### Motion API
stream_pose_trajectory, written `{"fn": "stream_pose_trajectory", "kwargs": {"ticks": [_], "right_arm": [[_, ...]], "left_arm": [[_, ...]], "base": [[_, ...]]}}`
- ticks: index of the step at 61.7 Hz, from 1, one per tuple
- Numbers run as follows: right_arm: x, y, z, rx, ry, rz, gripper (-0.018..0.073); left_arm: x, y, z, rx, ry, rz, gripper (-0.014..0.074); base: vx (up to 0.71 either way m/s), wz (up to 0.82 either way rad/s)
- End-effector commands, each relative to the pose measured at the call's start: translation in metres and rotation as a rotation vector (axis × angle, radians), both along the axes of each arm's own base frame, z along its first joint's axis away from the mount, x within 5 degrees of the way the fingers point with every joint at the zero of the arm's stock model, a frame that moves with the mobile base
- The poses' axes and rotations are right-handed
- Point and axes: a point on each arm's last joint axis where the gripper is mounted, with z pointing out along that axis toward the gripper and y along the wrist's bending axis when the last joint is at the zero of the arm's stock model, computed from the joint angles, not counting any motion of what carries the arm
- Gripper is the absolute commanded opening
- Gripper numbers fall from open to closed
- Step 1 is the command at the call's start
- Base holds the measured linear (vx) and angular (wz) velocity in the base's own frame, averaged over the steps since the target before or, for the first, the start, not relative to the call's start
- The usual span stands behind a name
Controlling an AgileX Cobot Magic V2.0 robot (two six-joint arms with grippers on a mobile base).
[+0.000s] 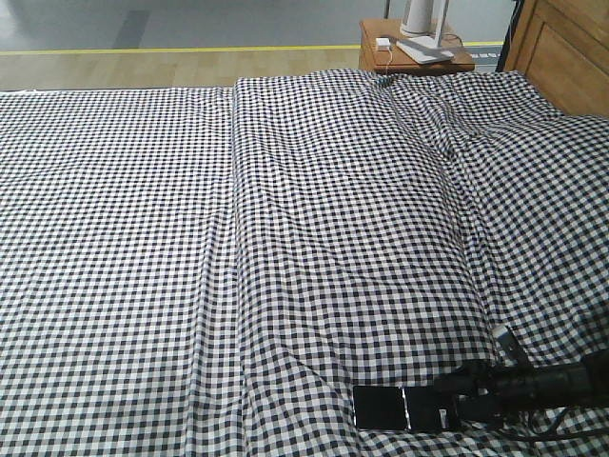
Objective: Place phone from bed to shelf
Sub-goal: 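Close the right gripper on the phone's edge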
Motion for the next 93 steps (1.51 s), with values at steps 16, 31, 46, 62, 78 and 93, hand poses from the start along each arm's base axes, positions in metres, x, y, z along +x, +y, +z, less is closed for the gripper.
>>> {"fn": "stream_pose_trajectory", "kwargs": {"ticks": [16,31,46,62,78,93], "right_arm": [[0.024,0.038,0.019,0.074,-0.091,0.116,0.0594],[0.025,0.042,0.021,0.090,-0.089,0.133,0.0547],[0.021,0.039,0.025,0.141,-0.086,0.154,0.0260],[0.019,0.029,0.031,0.202,-0.079,0.138,-0.0012],[0.022,0.024,0.050,0.162,-0.088,0.211,-0.0009],[0.036,0.019,0.078,0.130,-0.144,0.212,-0.0006]], "left_arm": [[-0.001,0.000,0.015,-0.011,-0.108,-0.002,0.0001],[-0.001,0.000,0.015,-0.011,-0.108,-0.002,0.0001],[-0.001,0.000,0.015,-0.011,-0.108,-0.002,0.0001],[-0.001,0.000,0.015,-0.011,-0.108,-0.002,0.0001],[-0.001,0.000,0.015,-0.011,-0.108,-0.002,0.0001],[-0.001,0.000,0.015,-0.011,-0.108,-0.002,0.0001]], "base": [[0.00,0.00],[0.00,0.00],[0.00,0.00],[0.00,0.00],[0.00,0.00],[0.00,0.00]]}}
